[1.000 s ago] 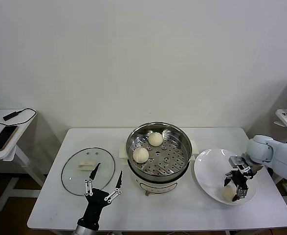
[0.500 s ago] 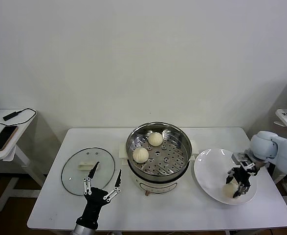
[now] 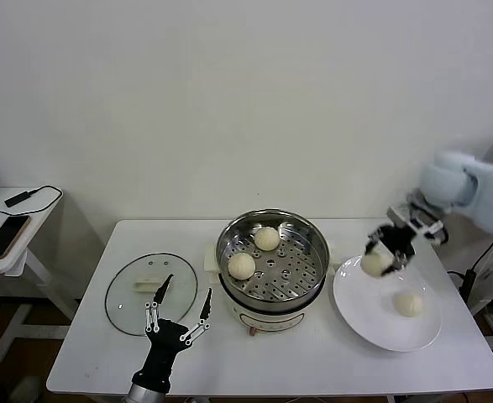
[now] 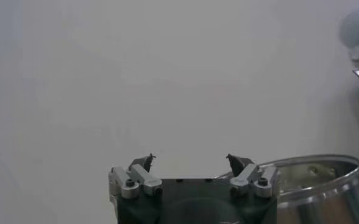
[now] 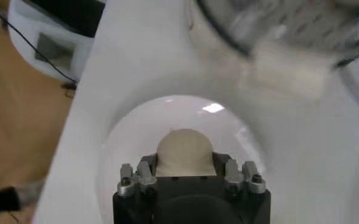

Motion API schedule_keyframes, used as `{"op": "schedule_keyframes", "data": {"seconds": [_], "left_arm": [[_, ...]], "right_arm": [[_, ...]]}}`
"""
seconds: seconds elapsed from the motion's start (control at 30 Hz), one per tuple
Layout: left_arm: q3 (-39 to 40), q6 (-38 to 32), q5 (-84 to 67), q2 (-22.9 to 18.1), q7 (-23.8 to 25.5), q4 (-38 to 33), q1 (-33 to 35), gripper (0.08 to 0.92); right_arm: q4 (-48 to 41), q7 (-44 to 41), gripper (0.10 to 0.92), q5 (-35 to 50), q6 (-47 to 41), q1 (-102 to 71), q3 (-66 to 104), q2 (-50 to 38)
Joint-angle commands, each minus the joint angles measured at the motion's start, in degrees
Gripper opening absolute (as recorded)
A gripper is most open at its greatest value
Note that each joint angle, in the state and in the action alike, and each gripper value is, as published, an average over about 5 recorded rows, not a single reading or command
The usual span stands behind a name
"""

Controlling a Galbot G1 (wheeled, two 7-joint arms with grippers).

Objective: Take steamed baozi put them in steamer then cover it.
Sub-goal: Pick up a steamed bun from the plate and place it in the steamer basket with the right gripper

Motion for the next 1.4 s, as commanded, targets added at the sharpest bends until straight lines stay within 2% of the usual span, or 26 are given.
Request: {"op": "schedule_keyframes", "data": {"seconds": [0.03,0.47,0.73,1.4], "left_arm": [[-0.01,-0.01,-0.02,0.00,0.00,-0.27,0.05,0.823],[-0.56,-0.11,-0.35,0.00,-0.05,-0.11,0.03,0.823],[-0.68,-0.10,-0.79,0.00,-0.05,0.13,-0.06,0.823],[-1.06,-0.35,-1.43,0.05,-0.13,0.70,-0.13,0.823]], "right_arm": [[7.43,1.41,0.636,-0.78,11.64,12.42,-1.93,10.57],[12.81,5.90,0.637,-18.10,22.81,-0.42,2.93,16.93],[12.14,8.30,0.645,-24.64,27.48,-6.60,4.75,17.91],[8.65,7.64,0.666,-29.58,28.95,-13.46,6.37,20.86]]}}
